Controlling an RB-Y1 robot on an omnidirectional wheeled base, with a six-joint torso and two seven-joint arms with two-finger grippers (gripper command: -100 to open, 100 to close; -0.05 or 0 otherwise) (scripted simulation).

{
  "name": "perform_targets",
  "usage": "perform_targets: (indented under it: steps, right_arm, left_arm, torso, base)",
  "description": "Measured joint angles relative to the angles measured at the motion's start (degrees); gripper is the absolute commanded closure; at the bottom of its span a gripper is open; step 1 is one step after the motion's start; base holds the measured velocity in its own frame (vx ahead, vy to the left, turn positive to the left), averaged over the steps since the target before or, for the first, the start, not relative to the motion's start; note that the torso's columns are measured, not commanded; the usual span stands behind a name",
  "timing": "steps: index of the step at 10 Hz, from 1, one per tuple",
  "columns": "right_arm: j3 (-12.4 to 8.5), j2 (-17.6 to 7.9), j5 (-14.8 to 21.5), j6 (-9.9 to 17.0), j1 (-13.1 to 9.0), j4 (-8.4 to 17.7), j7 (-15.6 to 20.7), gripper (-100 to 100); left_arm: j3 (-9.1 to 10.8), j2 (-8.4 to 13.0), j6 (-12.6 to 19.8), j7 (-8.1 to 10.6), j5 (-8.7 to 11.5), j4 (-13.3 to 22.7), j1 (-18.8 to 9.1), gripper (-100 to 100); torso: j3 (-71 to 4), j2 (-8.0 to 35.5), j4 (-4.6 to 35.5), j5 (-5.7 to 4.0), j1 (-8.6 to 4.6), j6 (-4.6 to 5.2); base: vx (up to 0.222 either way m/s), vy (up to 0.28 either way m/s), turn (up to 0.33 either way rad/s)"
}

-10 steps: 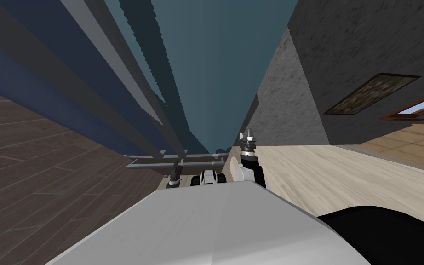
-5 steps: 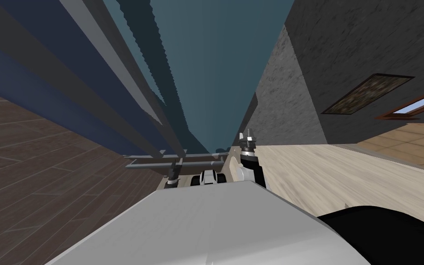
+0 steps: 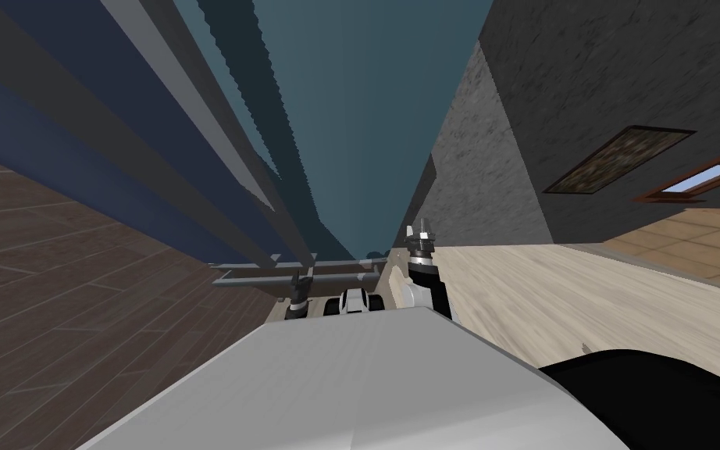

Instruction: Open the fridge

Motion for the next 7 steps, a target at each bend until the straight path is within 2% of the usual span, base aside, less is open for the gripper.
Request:
perform_targets:
  steps: [5, 6, 7]
  right_arm:
    - [0.0, 0.0, 0.0, 0.0, 0.0, 0.0, 0.0, 0]
    - [0.0, 0.0, 0.0, 0.0, 0.0, 0.0, 0.0, 0]
    - [0.0, 0.0, 0.0, 0.0, 0.0, 0.0, 0.0, 0]
  left_arm:
    - [-0.22, -7.0, -4.9, 1.20, 0.2, -2.9, 1.2, -100]
    - [-0.23, -7.2, -5.1, 1.21, 0.2, -2.9, 1.2, -100]
    - [-0.16, -7.2, -4.5, 1.04, 0.3, -2.6, 0.1, -100]
  torso:
    - [0.0, 0.0, 0.0, -0.01, -0.01, 0.00]
    - [0.0, 0.0, 0.0, 0.00, 0.01, 0.00]
    - [0.0, 0.1, 0.0, 0.00, 0.02, 0.00]
  base:
    - [0.000, 0.000, 0.000]
    - [-0.026, 0.003, 0.024]
    - [-0.046, 0.007, 0.021]
